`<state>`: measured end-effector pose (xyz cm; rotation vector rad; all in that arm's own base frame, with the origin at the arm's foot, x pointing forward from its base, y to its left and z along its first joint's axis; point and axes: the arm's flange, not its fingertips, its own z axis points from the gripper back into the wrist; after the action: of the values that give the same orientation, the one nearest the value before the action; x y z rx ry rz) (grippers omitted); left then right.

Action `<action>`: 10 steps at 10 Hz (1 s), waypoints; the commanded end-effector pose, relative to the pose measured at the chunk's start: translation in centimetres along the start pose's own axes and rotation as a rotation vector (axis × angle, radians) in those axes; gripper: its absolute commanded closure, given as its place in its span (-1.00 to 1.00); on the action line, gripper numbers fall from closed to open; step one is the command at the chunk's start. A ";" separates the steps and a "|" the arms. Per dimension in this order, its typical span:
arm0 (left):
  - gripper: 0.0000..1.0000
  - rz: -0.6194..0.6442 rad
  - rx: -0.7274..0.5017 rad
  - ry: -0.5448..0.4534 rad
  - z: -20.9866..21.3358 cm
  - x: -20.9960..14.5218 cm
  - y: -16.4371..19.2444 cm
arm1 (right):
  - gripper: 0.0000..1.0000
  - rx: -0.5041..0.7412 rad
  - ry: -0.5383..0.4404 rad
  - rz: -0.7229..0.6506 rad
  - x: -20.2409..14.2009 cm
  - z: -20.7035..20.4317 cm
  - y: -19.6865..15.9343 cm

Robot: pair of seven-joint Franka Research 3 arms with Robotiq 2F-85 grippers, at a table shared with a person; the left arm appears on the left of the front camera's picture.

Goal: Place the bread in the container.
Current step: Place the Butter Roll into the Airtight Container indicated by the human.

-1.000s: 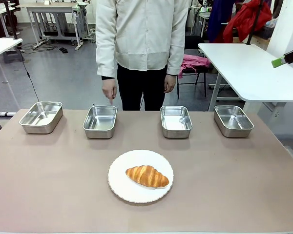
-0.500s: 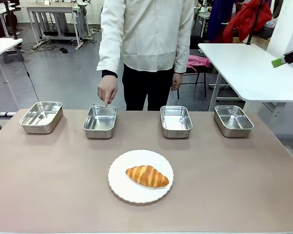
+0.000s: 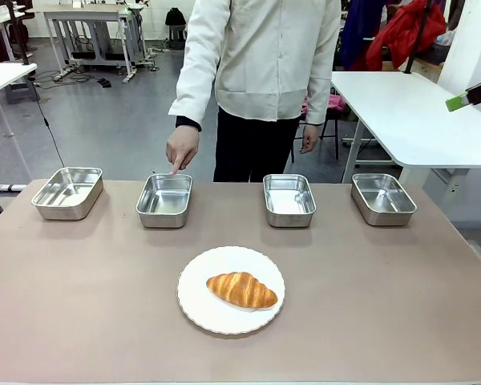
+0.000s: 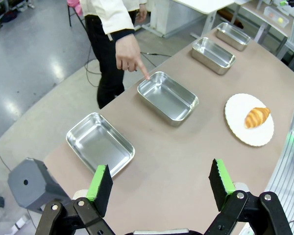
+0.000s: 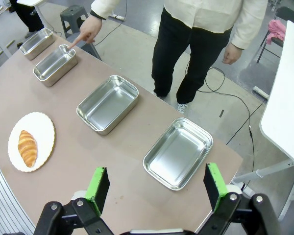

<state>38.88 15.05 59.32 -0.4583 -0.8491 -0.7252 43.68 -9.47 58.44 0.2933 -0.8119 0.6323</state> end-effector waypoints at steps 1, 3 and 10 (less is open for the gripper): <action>-1.00 -0.013 -0.002 -0.003 0.0 0.0 0.0 | -1.00 0.012 -0.022 0.000 0.0 -0.2 0.0; -1.00 -0.013 -0.002 -0.003 0.0 0.0 0.0 | -1.00 0.012 -0.022 0.000 0.0 -0.2 0.0; -1.00 -0.046 -0.024 0.009 0.2 0.9 -0.5 | -1.00 0.012 -0.022 0.000 0.0 -0.2 0.0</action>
<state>38.87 14.86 59.47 -0.4587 -0.8479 -0.7364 43.68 -9.46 58.44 0.2933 -0.8118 0.6323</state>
